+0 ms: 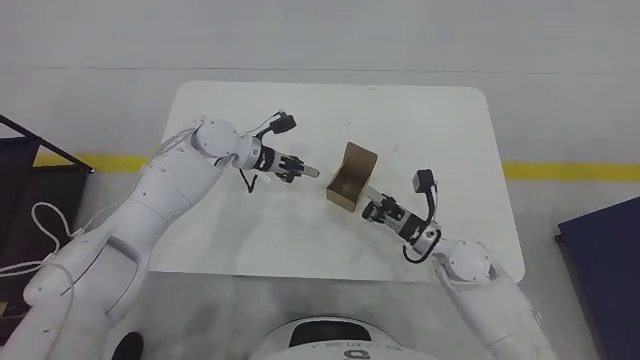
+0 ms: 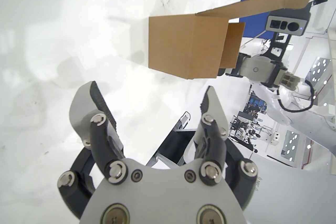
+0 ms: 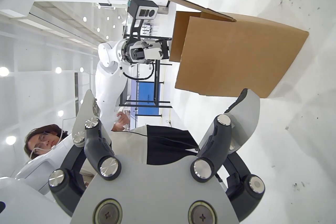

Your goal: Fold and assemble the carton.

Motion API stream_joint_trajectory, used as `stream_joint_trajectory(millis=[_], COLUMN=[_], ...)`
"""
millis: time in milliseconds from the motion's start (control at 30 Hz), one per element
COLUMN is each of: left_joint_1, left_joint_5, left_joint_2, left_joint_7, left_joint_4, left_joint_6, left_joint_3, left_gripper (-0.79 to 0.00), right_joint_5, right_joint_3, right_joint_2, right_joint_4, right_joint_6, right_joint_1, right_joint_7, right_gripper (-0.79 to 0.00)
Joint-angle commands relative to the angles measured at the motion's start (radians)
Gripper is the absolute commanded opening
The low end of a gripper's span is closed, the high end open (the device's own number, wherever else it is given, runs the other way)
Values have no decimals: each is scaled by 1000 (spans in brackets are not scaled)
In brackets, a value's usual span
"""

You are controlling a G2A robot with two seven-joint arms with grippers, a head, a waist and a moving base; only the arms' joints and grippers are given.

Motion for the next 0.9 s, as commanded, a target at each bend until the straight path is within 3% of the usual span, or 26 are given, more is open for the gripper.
stream_joint_trajectory(millis=[0,200,567,733,867], left_joint_1=[-24,-69,-118,-141,-155], left_joint_5=[-6,-40,-65,-30,-32], left_joint_2=[-18,-71,-161,-200,-224], left_joint_7=[0,-17,-70,-75,-84], left_joint_4=[27,91,183,228,270], left_joint_6=[-13,-60,-119,-105,-119], left_joint_3=[15,59,136,172,182], left_gripper=[-366,-425,-428,-502,-733], right_joint_5=[-6,-6,-8,1,5], right_joint_3=[-11,-33,-52,-47,-42], right_joint_2=[-3,-8,-15,-15,-15], right_joint_4=[6,18,36,40,41], right_joint_6=[-6,-13,-15,-13,-13], right_joint_1=[10,29,58,69,75], right_joint_7=[-9,-20,-31,-28,-29], right_gripper=[0,0,0,0,0])
